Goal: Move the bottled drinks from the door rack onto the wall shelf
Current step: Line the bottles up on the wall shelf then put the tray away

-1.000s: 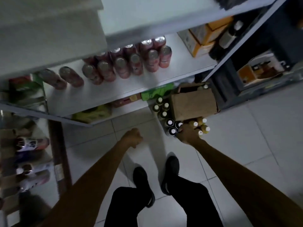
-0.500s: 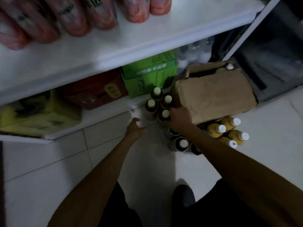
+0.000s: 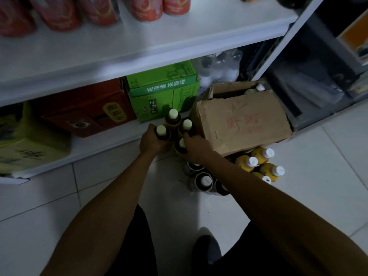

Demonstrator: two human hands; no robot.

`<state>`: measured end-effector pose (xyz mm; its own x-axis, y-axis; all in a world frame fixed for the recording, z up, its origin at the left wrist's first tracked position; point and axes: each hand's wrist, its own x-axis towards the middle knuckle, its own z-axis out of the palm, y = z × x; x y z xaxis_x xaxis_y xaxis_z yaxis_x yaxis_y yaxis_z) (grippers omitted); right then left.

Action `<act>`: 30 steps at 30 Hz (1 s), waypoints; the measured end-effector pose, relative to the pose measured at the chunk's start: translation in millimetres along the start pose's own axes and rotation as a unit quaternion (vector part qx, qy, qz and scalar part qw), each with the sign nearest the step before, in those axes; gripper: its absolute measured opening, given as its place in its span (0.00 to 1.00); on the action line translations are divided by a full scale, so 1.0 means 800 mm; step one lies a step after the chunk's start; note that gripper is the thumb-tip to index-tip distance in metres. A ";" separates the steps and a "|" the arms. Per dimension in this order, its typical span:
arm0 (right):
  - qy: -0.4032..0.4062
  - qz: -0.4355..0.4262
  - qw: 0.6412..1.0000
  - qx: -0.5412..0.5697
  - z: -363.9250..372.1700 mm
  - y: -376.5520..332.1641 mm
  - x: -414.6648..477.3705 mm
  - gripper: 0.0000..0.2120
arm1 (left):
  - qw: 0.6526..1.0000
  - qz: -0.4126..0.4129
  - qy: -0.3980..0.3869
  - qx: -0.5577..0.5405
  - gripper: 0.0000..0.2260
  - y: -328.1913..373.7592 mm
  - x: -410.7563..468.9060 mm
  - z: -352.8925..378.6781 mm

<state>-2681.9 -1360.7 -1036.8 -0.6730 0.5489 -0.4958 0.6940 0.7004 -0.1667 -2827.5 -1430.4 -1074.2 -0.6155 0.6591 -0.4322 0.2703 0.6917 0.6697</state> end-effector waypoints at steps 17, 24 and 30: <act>-0.006 0.009 0.965 0.261 -0.031 -0.023 0.017 0.26 | 0.981 0.119 0.008 -0.152 0.26 -0.026 -0.021 -0.128; 0.031 -0.052 0.809 0.585 -0.111 -0.003 -0.027 0.19 | 0.970 0.133 -0.061 -0.193 0.18 -0.014 -0.034 -0.128; -0.078 -0.079 0.561 0.821 -0.126 0.015 -0.043 0.29 | 0.954 0.130 -0.072 -0.262 0.11 0.015 -0.052 -0.120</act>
<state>-2676.0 -1325.5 -935.7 -0.8179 0.4025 -0.4111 0.0157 -0.6986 -0.7153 -2870.1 -1477.9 -990.0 -0.4590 0.8484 -0.2638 -0.0296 0.2821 0.9589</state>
